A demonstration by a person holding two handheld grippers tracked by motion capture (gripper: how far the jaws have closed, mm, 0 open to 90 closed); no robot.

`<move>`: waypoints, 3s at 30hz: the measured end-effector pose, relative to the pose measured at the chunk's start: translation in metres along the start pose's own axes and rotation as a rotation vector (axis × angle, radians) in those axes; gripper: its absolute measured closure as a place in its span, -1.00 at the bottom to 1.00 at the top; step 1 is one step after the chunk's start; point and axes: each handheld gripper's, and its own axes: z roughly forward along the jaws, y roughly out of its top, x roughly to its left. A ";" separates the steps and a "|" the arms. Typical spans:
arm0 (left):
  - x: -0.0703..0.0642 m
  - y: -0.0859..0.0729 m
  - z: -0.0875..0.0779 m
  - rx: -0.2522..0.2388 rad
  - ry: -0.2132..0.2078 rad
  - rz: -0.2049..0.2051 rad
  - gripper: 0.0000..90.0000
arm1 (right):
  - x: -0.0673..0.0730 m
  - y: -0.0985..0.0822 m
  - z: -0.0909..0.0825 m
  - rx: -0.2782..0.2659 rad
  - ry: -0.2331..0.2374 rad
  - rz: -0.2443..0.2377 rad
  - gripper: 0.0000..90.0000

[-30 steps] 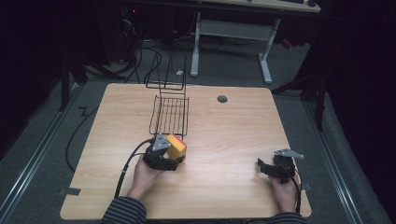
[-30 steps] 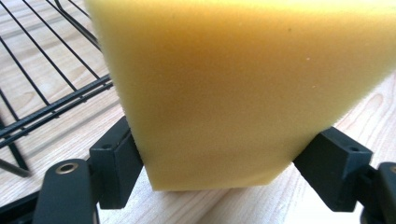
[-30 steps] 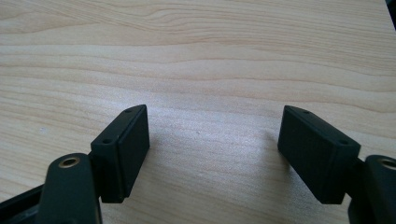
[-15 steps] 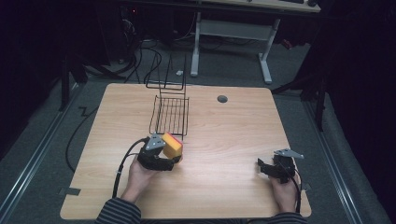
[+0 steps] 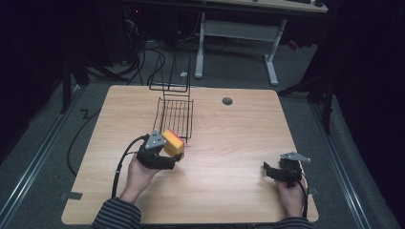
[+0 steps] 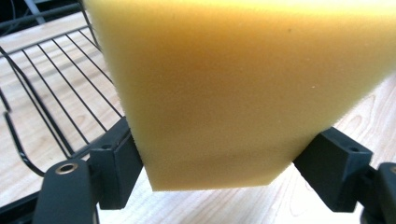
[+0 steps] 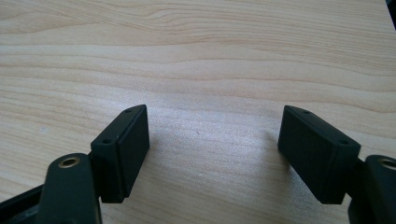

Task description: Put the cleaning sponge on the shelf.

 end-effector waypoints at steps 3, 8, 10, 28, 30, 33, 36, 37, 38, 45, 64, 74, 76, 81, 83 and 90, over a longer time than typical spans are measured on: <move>0.003 0.003 -0.001 0.010 0.015 0.014 -0.49 | 0.000 0.000 0.000 0.000 0.000 0.000 -0.44; 0.009 0.007 -0.002 0.003 0.029 0.012 -0.49 | 0.000 0.000 0.000 0.000 0.000 0.000 -0.44; 0.012 0.007 -0.002 -0.006 0.025 -0.003 -0.49 | 0.000 0.000 0.000 0.000 0.000 0.000 -0.44; 0.035 0.018 0.007 -0.022 0.095 -0.040 -0.49 | 0.000 0.000 0.000 0.000 0.000 0.000 -0.44; 0.037 0.019 0.009 -0.025 0.102 -0.042 -0.49 | 0.000 0.000 0.000 0.000 0.000 0.000 -0.44; 0.041 0.021 0.013 -0.026 0.121 -0.046 -0.49 | 0.000 0.000 0.000 0.000 0.000 0.000 -0.44; 0.044 0.023 0.017 -0.037 0.136 -0.060 -0.49 | 0.000 0.000 0.000 0.000 0.000 0.000 -0.44; 0.046 0.023 0.018 -0.043 0.138 -0.064 -0.49 | 0.000 0.000 0.000 0.000 0.000 0.000 -0.44; 0.047 0.023 0.019 -0.049 0.142 -0.071 -0.49 | 0.000 0.000 0.000 0.000 0.000 0.000 -0.44; 0.056 0.023 0.029 -0.034 0.168 -0.097 -0.49 | 0.000 0.000 0.000 0.000 0.000 0.000 -0.44; 0.072 0.022 0.057 -0.027 0.211 -0.150 -0.49 | 0.000 0.000 0.000 0.000 0.001 -0.001 -0.44; 0.072 0.016 0.072 0.013 0.203 -0.160 -0.49 | 0.000 0.000 0.000 0.000 0.001 -0.001 -0.44; 0.072 0.015 0.073 0.016 0.206 -0.157 -0.49 | 0.000 0.000 0.000 0.000 0.001 -0.001 -0.44; 0.072 0.015 0.075 0.016 0.204 -0.162 -0.49 | 0.000 0.000 0.000 0.001 0.001 -0.001 -0.44; 0.073 0.014 0.075 0.014 0.201 -0.167 -0.50 | 0.000 0.000 0.000 0.001 0.001 -0.001 -0.44; 0.075 0.014 0.075 0.014 0.191 -0.180 -0.51 | 0.000 0.000 0.000 0.001 0.001 -0.001 -0.45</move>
